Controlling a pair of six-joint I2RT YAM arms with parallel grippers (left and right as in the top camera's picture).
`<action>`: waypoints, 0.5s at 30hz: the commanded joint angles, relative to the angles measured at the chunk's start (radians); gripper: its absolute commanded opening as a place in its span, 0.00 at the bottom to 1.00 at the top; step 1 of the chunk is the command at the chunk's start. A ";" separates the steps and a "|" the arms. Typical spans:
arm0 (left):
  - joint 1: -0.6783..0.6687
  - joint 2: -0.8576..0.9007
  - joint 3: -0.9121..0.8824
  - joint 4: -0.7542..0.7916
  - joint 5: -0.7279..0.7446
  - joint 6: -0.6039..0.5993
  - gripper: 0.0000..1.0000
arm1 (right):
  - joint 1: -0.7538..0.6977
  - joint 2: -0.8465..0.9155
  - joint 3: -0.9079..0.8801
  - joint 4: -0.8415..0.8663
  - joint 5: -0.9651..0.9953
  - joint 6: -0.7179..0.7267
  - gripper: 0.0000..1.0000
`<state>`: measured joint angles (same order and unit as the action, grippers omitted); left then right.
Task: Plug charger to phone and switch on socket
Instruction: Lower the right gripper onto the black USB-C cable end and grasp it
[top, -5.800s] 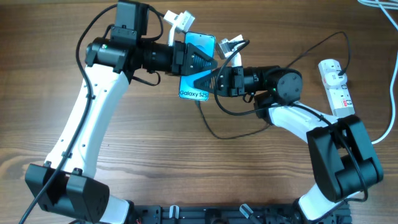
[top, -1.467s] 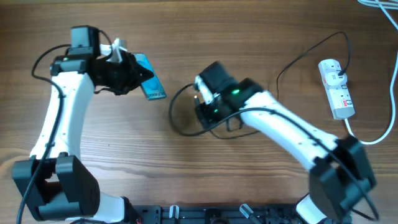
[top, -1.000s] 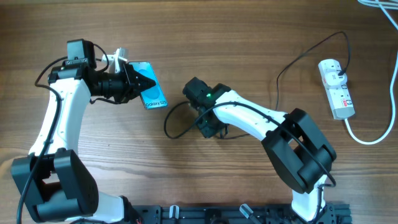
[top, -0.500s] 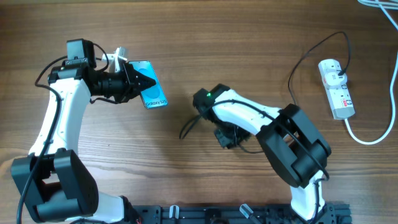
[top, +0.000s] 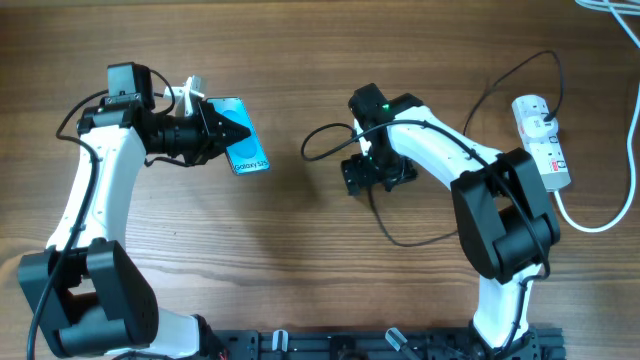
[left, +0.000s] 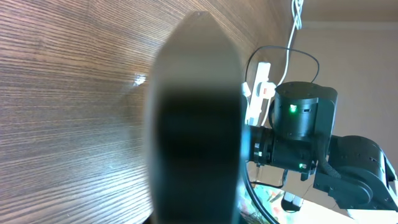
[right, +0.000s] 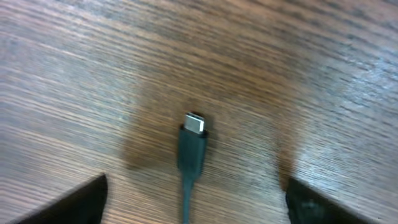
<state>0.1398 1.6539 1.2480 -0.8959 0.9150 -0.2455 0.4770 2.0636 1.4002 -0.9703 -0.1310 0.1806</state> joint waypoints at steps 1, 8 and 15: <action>0.005 -0.005 -0.002 0.003 0.039 -0.001 0.04 | 0.011 0.027 -0.068 0.018 -0.023 0.057 0.56; 0.005 -0.005 -0.002 0.006 0.039 -0.002 0.04 | 0.054 0.027 -0.170 0.134 0.045 0.085 0.43; 0.005 -0.005 -0.002 0.006 0.039 -0.002 0.04 | 0.094 0.027 -0.178 0.177 0.132 0.084 0.31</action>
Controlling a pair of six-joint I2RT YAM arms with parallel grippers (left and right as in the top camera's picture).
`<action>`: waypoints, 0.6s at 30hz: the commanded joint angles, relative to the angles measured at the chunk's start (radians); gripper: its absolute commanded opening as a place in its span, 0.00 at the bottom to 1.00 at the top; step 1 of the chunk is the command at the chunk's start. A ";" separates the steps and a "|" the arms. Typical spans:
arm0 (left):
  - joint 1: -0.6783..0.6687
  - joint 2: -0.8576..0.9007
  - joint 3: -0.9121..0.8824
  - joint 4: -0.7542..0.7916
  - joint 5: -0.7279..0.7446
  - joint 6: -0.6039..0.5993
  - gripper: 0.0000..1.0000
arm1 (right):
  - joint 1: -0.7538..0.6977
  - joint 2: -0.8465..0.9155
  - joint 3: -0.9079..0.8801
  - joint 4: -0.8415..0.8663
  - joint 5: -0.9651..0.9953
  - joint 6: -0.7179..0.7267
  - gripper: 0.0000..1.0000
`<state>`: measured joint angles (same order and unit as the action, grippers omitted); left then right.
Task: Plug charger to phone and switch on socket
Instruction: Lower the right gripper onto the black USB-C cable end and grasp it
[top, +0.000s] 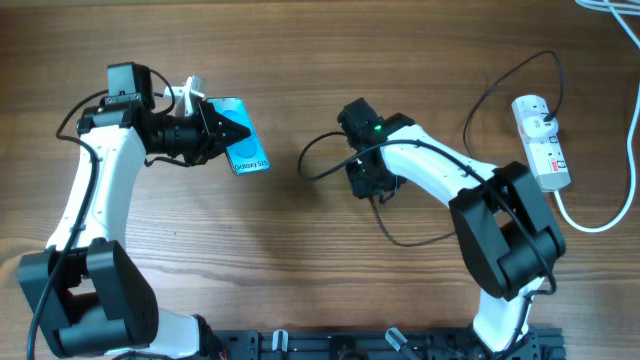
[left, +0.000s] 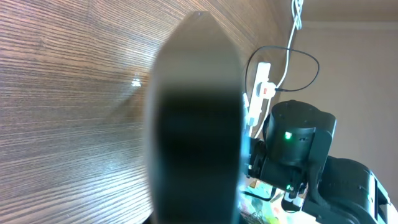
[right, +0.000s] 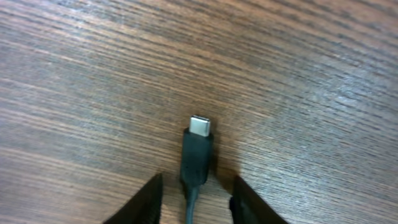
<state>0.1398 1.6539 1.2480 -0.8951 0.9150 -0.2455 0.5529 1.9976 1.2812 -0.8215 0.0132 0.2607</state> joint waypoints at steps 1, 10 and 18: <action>0.004 -0.005 -0.002 0.005 0.039 -0.002 0.04 | 0.018 0.093 -0.059 0.029 -0.013 0.004 0.30; 0.005 -0.005 -0.002 0.005 0.038 -0.001 0.04 | 0.018 0.093 -0.059 0.027 -0.010 0.005 0.11; 0.005 -0.005 -0.002 0.005 0.039 -0.001 0.04 | 0.018 0.093 -0.060 0.008 -0.010 0.008 0.27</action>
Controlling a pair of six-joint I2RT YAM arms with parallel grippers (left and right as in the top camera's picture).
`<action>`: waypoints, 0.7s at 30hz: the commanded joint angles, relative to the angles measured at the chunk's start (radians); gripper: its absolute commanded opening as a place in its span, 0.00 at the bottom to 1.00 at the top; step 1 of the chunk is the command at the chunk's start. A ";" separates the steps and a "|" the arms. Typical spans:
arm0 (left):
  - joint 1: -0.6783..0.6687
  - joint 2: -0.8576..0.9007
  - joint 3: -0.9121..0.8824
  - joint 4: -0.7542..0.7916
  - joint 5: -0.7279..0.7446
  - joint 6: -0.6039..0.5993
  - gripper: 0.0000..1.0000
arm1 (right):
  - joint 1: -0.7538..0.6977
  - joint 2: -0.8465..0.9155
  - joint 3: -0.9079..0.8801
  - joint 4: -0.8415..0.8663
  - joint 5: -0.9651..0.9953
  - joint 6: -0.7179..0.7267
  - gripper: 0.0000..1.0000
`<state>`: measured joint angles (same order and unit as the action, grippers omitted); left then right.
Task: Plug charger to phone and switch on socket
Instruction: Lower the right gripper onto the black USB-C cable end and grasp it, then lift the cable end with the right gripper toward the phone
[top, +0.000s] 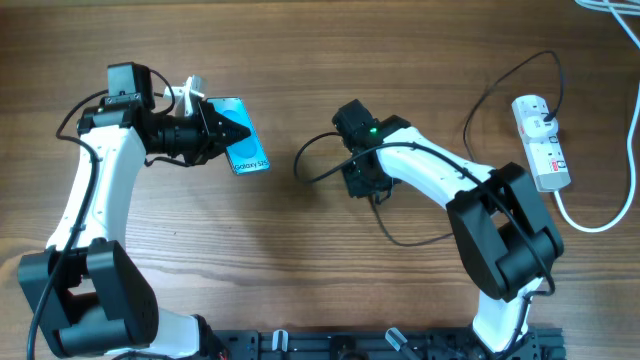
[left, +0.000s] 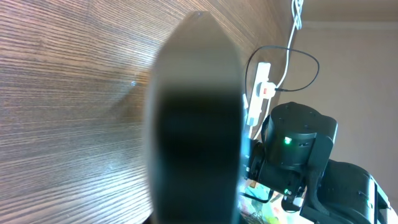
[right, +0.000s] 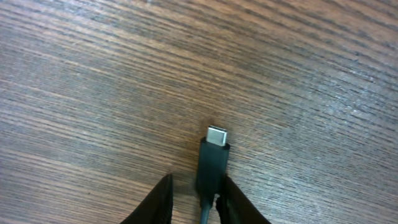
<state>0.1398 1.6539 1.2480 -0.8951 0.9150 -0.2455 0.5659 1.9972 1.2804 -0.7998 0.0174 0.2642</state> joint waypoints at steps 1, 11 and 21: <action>0.005 -0.005 -0.002 0.005 0.039 -0.001 0.04 | 0.005 0.093 -0.059 -0.023 -0.014 0.023 0.27; 0.005 -0.005 -0.002 0.005 0.039 -0.001 0.04 | 0.005 0.093 -0.059 -0.036 -0.014 0.027 0.13; 0.005 -0.005 -0.002 0.005 0.039 -0.001 0.04 | 0.005 0.093 -0.059 -0.055 -0.014 0.028 0.32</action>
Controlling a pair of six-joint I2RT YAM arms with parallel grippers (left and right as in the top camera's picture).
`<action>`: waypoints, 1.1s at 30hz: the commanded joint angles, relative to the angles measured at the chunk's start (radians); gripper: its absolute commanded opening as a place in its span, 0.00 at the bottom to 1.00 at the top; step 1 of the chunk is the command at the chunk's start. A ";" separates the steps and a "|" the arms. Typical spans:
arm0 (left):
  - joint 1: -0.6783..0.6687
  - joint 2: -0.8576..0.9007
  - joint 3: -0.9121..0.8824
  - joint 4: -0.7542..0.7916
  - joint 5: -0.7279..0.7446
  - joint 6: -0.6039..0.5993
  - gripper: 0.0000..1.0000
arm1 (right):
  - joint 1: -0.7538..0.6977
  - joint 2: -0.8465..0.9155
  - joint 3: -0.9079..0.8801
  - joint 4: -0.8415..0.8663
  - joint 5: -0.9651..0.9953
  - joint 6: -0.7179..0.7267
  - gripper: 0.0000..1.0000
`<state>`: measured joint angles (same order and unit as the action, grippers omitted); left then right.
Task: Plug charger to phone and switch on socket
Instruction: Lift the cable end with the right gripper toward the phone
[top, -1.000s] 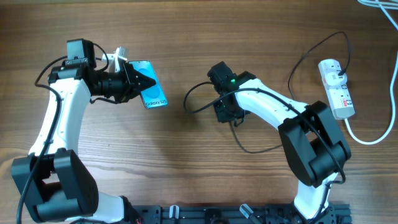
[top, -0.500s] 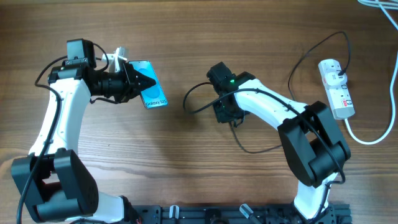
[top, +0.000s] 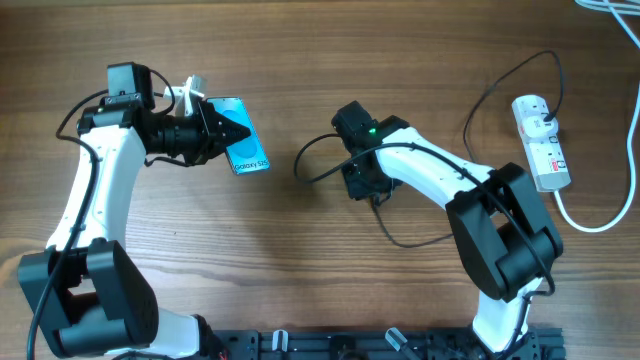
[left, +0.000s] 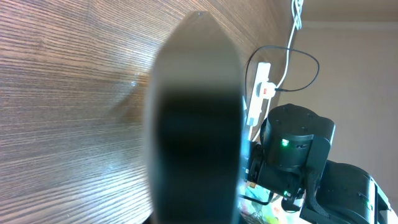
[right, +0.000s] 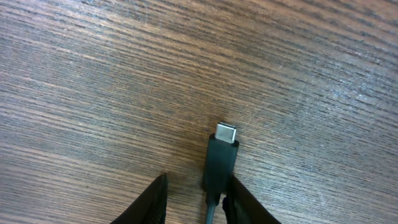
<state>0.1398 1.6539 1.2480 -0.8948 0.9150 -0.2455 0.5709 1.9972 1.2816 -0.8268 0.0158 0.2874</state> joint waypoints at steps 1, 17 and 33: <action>0.005 -0.005 -0.002 0.005 0.039 -0.001 0.04 | 0.000 0.093 -0.060 -0.031 -0.013 0.005 0.32; 0.005 -0.005 -0.002 0.005 0.038 -0.001 0.04 | 0.000 0.093 -0.060 -0.009 -0.013 0.008 0.22; 0.005 -0.005 -0.002 0.028 0.039 0.000 0.04 | 0.000 0.093 -0.060 0.051 0.038 -0.006 0.27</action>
<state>0.1398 1.6539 1.2480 -0.8803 0.9150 -0.2455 0.5709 1.9965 1.2778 -0.8207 0.0166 0.2905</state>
